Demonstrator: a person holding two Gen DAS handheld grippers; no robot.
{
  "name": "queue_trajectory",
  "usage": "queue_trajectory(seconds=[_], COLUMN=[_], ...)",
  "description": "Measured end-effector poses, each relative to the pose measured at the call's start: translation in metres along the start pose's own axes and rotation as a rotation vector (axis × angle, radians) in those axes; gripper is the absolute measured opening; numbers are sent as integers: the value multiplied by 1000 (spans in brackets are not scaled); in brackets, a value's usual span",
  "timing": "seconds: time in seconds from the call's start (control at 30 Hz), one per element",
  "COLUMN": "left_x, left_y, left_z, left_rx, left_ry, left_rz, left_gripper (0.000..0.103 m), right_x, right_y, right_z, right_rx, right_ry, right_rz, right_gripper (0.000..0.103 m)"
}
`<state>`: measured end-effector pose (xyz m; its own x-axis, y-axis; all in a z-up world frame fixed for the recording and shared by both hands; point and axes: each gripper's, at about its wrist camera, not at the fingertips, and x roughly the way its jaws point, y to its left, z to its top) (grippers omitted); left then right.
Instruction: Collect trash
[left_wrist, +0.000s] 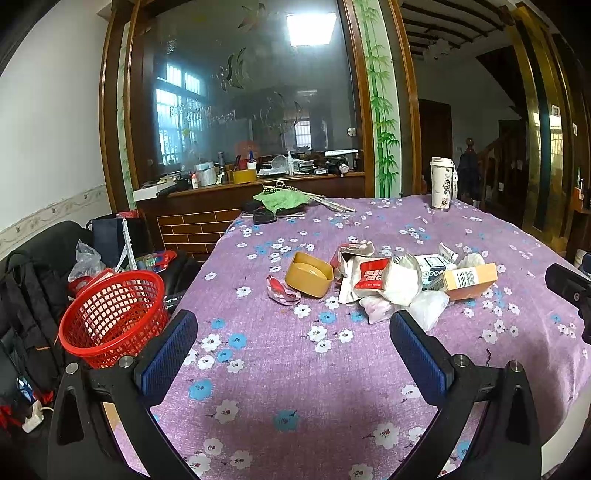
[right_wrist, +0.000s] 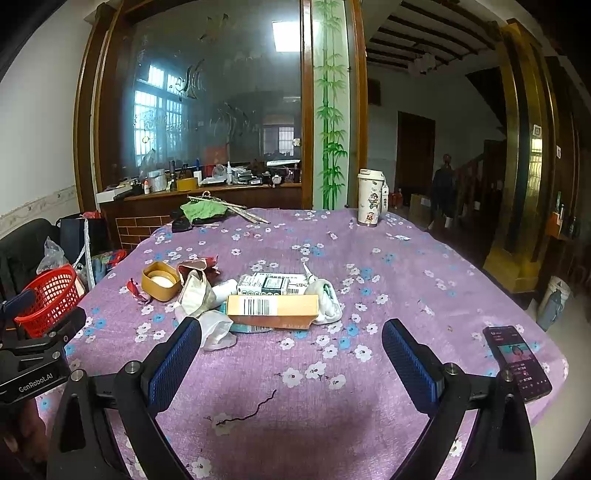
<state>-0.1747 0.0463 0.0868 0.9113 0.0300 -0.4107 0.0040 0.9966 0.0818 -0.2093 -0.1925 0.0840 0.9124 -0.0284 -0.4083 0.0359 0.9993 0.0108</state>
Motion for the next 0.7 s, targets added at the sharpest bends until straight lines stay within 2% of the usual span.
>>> queue_trajectory(seconds=[0.4, 0.5, 0.53, 0.7], left_x=[7, 19, 26, 58], left_y=[-4, -11, -14, -24], left_z=[-2, 2, 5, 15], left_rx=[11, 37, 50, 31], left_ry=[20, 77, 118, 269], left_rz=[-8, -58, -99, -197], left_gripper=[103, 103, 103, 103], right_x=[7, 14, 19, 38], right_y=[-3, -5, -8, -29], right_z=[-2, -1, 1, 8], right_rx=[5, 1, 5, 68], right_ry=[22, 45, 68, 154], right_rz=[5, 27, 44, 113], right_gripper=[100, 100, 99, 78])
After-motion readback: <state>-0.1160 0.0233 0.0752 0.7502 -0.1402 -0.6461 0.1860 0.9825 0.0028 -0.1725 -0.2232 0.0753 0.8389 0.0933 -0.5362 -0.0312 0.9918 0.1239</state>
